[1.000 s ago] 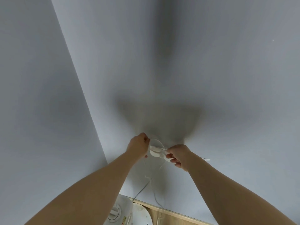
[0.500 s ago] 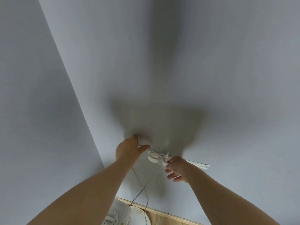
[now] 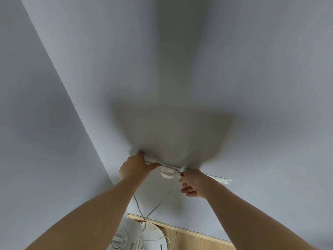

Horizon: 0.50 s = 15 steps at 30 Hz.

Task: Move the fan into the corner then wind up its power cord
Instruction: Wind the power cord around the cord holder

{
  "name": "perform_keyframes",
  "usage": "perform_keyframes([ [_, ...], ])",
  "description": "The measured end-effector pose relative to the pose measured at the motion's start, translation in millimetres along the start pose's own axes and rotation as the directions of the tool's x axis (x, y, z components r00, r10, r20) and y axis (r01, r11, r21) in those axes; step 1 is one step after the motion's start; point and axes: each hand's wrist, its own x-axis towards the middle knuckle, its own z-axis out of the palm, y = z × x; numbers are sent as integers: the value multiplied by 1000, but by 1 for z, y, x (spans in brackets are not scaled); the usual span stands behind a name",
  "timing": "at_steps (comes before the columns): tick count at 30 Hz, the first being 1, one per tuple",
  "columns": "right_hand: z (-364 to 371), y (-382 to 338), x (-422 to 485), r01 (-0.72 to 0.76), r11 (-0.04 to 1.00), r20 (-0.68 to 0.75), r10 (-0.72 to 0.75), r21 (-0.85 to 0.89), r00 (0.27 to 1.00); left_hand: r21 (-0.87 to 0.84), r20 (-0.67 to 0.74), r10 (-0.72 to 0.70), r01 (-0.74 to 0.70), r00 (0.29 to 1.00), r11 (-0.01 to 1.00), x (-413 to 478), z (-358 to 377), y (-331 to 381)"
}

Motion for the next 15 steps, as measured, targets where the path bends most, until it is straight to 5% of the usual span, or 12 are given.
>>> perform_keyframes([
  [5,-2,1,0,9,1000,-14,-9,-27,1000,-15,23,-69,70,997,997,-1,12,-2],
  [11,-1,-2,-3,20,1000,-17,-20,2,1000,-179,344,-241,315,908,932,3,21,-7],
  [15,1,-4,-3,17,1000,-22,-16,5,1000,-178,330,-224,293,917,939,1,17,-4],
])
